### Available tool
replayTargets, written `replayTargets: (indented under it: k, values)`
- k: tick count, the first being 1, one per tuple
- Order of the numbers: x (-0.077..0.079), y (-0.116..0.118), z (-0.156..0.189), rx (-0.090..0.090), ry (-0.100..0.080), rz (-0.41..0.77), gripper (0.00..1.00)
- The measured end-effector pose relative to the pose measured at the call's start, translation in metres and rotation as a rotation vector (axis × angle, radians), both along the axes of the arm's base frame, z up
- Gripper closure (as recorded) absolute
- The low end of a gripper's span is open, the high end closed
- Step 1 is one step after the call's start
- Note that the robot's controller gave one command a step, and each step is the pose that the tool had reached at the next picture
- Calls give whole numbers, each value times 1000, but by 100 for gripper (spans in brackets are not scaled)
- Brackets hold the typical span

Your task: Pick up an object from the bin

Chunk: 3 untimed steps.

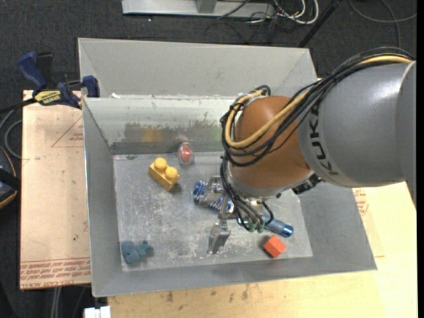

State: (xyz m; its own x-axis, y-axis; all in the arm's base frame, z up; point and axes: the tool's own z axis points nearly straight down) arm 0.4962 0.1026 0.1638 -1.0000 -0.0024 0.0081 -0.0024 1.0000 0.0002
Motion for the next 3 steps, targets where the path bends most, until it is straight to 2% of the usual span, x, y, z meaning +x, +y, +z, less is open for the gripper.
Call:
replayTargets:
  k: [1,2,3]
  values:
    - [45,-69,-91,7,-17,258,0]
    - [74,-141,-62,-3,-16,189,0]
    - [-6,-183,-59,4,-5,724,0]
